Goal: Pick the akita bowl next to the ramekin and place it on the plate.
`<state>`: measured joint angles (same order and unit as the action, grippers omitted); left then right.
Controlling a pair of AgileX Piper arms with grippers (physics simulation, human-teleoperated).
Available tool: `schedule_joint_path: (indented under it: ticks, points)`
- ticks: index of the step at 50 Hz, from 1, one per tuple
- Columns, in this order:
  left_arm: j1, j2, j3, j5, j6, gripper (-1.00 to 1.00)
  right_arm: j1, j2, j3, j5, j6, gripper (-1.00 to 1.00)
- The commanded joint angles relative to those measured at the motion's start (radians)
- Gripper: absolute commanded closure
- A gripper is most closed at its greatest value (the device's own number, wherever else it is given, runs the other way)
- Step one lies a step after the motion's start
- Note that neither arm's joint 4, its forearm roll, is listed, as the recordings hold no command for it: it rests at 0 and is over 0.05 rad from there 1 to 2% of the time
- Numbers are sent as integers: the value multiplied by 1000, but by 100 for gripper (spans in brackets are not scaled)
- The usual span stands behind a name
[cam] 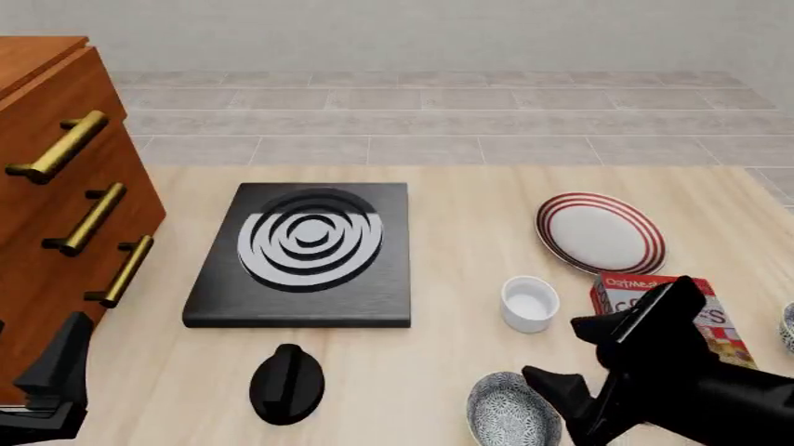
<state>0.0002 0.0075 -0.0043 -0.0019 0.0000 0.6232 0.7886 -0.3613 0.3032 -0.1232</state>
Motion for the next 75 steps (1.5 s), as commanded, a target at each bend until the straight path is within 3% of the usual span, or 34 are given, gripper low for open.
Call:
schedule_joint_path:
  ticks: [1, 22, 57, 75]
  points:
    - [0, 0, 0, 0, 0, -100, -5, 84, 3, -55, -8, -100]
    - [0, 0, 0, 0, 0, -100, -25, 211, 31, -156, -16, -100]
    - [0, 0, 0, 0, 0, -100, -67, 206, 120, -164, -64, -100]
    - [0, 0, 0, 0, 0, -100, -78, 284, 135, -231, -77, -100]
